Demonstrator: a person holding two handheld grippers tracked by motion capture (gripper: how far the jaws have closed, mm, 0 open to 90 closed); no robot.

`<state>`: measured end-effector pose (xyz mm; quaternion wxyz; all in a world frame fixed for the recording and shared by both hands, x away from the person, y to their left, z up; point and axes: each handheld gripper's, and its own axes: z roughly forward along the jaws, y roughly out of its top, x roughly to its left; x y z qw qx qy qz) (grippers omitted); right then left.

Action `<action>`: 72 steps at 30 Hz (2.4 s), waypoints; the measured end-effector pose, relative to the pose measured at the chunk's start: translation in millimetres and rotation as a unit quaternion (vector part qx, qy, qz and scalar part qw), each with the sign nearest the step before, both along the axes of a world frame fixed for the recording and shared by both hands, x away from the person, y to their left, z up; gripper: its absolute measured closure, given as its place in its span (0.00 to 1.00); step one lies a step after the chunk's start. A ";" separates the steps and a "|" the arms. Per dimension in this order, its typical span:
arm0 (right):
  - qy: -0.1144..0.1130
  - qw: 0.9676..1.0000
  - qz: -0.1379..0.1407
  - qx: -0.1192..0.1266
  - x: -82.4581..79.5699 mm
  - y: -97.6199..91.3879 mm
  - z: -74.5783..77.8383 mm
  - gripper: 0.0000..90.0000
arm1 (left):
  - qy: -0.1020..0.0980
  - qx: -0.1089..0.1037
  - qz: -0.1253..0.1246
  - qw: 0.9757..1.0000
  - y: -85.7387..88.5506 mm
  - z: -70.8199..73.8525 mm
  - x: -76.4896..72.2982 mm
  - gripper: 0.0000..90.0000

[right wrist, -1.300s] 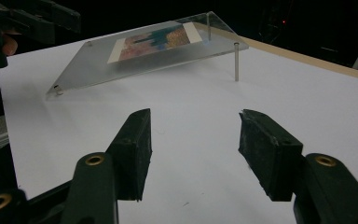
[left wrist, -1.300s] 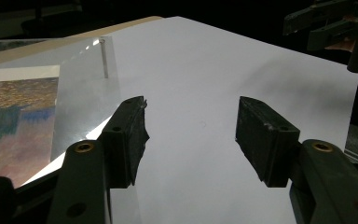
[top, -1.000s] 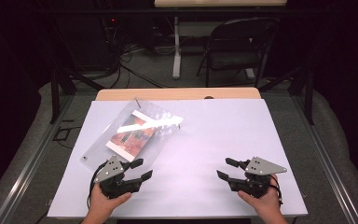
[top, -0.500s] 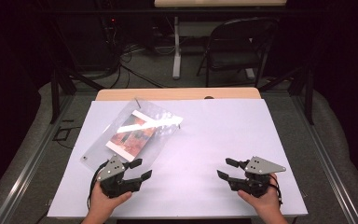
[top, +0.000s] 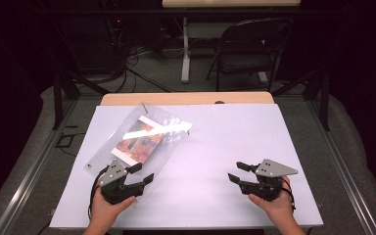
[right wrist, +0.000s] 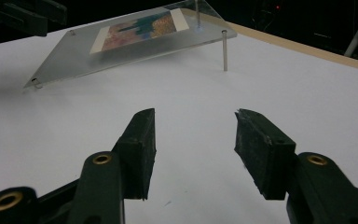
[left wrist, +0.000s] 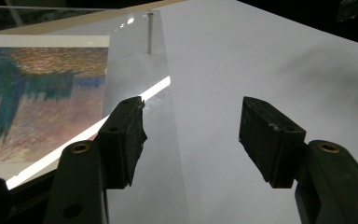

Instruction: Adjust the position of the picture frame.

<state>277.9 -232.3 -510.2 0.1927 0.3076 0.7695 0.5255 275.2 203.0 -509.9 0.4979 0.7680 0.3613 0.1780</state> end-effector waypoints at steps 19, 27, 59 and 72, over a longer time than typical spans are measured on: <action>0.026 0.999 0.025 -0.010 72.8 46.9 6.3 0.67 | 0.031 -0.017 0.025 0.999 15.6 -0.1 4.3 0.55; 0.023 0.999 0.026 -0.034 102.0 72.7 -5.5 0.72 | 0.038 -0.018 0.014 0.999 13.5 -2.5 4.7 0.57; 0.059 0.995 -0.021 -0.082 203.6 136.8 -53.2 0.83 | 0.065 -0.024 -0.007 0.998 7.0 -9.6 8.2 0.59; 0.063 0.994 -0.021 -0.083 211.0 147.2 -56.3 0.87 | 0.068 -0.028 -0.008 0.997 6.5 -10.2 8.4 0.59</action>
